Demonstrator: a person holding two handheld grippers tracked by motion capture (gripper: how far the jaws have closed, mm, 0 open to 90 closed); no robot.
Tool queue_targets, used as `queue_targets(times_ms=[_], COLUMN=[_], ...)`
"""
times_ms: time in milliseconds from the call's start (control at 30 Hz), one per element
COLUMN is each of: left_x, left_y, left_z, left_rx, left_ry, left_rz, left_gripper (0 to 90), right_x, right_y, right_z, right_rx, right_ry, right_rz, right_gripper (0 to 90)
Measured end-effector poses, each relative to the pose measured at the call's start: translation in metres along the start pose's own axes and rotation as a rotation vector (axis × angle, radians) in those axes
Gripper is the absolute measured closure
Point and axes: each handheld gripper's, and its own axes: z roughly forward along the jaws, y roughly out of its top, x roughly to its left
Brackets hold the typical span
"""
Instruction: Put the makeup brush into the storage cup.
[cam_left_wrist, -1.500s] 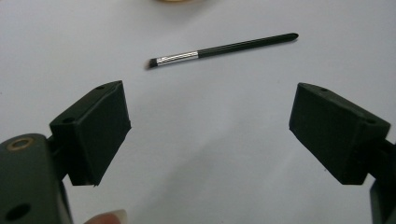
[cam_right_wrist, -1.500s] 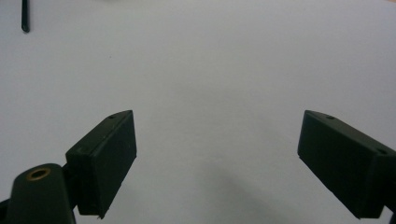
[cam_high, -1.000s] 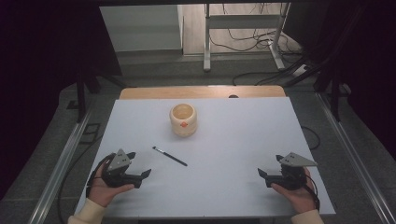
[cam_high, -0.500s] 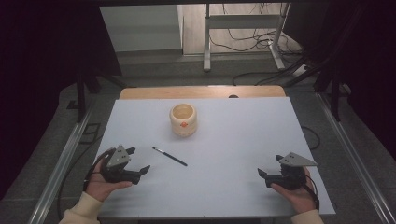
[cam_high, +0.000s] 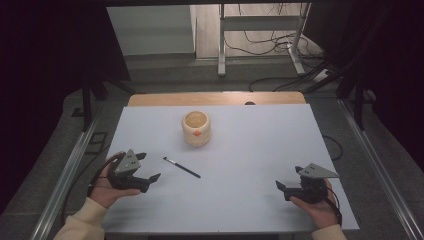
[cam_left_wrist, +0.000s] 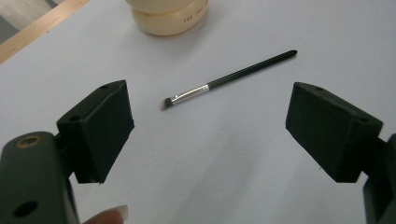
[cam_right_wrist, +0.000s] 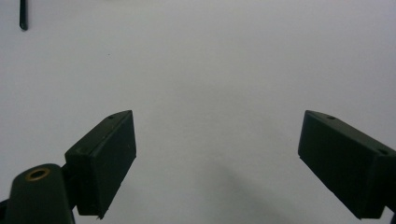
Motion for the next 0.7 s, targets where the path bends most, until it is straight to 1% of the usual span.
queue_targets(times_ms=[167, 267, 433, 467, 533, 600, 700], left_x=[0.002, 0.003, 0.005, 0.005, 0.006, 0.008, 0.01], left_y=[0.002, 0.003, 0.007, 0.007, 0.009, 0.01, 0.012], left_z=[0.001, 0.002, 0.005, 0.006, 0.008, 0.009, 0.01], left_rx=[0.011, 0.022, 0.043, 0.038, 0.054, 0.064, 0.066], left_ry=[-0.009, -0.026, -0.026, -0.026, -0.024, -0.027, -0.027], left_rz=[0.029, 0.051, 0.09, 0.086, 0.102, 0.108, 0.121], left_gripper=[15.0, 15.1, 15.0, 15.1, 15.1, 15.3, 15.1], right_x=[0.0, 0.0, 0.0, 0.0, 0.0, 0.0, 0.0], right_y=[0.0, 0.0, 0.0, 0.0, 0.0, 0.0, 0.0], right_z=[0.0, 0.0, 0.001, 0.001, 0.001, 0.001, 0.001], right_rx=[0.003, 0.004, 0.005, 0.005, 0.007, 0.007, 0.009], right_ry=[-0.002, -0.002, 0.001, 0.001, 0.002, 0.002, 0.003], right_rz=[-0.004, -0.005, -0.006, -0.006, -0.007, -0.007, -0.007], right_gripper=[11.4, 11.4, 11.4, 11.4, 11.4, 11.4, 11.4])
